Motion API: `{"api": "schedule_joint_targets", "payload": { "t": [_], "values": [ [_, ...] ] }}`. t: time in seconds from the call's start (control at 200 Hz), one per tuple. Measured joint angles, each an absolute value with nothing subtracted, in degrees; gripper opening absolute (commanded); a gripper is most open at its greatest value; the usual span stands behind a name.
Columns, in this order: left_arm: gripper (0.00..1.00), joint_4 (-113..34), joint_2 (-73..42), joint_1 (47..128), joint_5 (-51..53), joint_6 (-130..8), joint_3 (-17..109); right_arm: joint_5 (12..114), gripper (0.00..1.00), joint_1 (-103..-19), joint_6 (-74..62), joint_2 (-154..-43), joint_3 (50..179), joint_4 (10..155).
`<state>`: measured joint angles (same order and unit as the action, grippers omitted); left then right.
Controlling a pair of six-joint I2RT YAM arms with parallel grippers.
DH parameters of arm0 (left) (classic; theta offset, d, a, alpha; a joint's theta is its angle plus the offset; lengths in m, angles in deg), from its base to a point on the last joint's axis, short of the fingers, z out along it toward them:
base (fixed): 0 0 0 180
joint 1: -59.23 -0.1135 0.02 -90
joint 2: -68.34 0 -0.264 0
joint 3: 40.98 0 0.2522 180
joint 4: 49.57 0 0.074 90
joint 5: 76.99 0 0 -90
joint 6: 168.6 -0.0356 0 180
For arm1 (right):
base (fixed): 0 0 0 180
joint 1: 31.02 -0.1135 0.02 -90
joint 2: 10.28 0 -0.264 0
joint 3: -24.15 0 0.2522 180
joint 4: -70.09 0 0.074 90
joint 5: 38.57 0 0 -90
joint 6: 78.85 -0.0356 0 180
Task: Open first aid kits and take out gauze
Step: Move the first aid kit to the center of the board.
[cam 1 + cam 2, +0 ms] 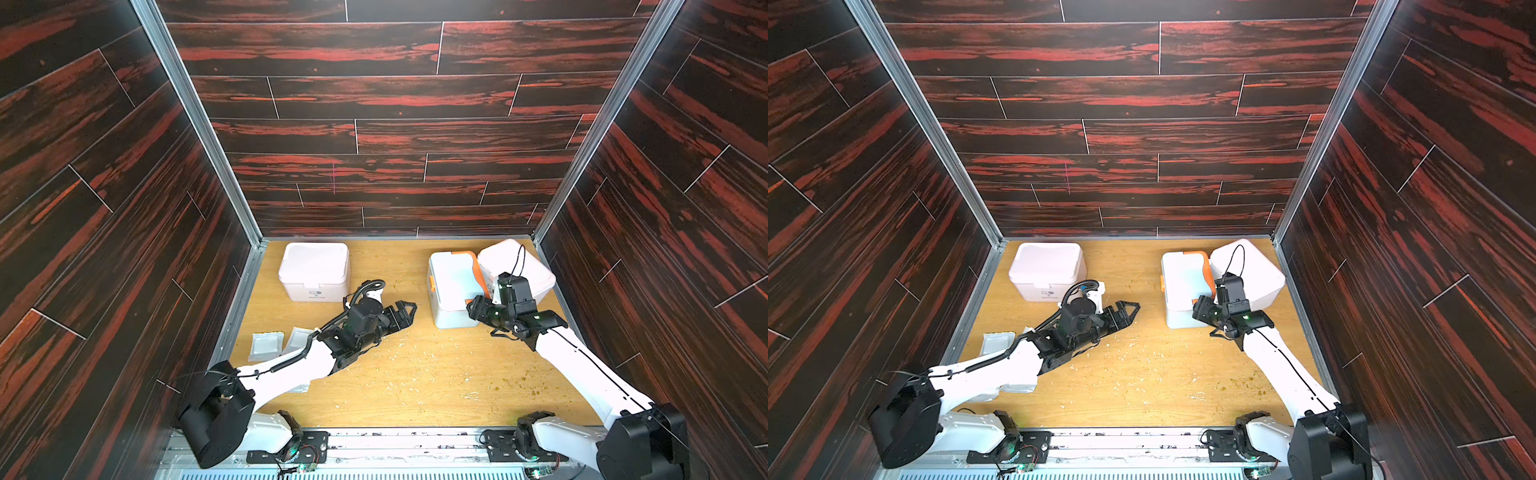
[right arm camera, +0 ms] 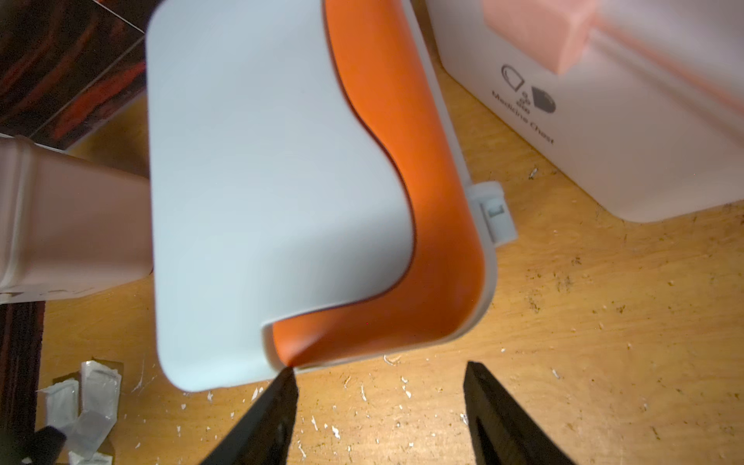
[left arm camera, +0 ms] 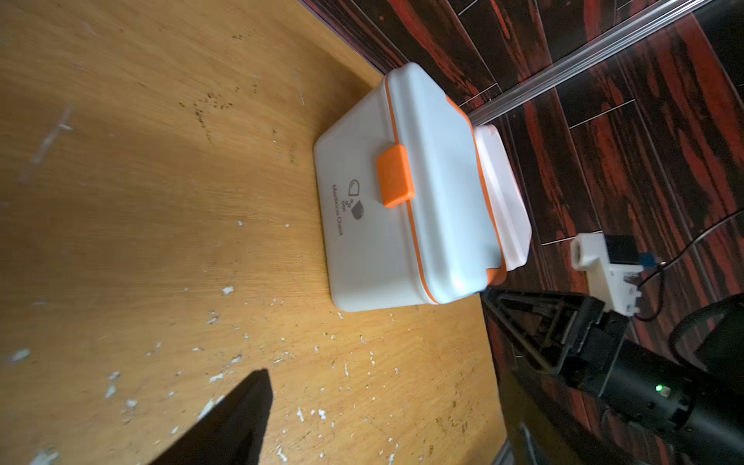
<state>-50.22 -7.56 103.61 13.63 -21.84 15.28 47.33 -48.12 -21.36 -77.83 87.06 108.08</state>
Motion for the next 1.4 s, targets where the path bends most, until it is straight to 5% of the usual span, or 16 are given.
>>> {"api": "schedule_joint_targets", "payload": {
  "t": [0.276,0.616,0.997,1.398],
  "values": [
    [0.95,-42.33,2.58,101.29,18.2,-24.2,13.78,43.9,0.78,-57.17,-17.45,-75.12,94.14,110.49],
    [0.95,-36.32,12.33,98.91,21.19,-25.25,10.17,36.55,0.85,-63.38,-10.22,-98.97,114.43,113.07],
    [0.96,-32.61,15.96,98.05,22.0,-25.25,9.36,20.84,0.86,-62.89,-3.94,-112.85,124.02,117.81],
    [0.96,-32.39,14.34,97.77,21.89,-25.32,9.43,17.5,0.87,-57.43,-3.16,-115.53,127.43,120.78]
  ]
}}
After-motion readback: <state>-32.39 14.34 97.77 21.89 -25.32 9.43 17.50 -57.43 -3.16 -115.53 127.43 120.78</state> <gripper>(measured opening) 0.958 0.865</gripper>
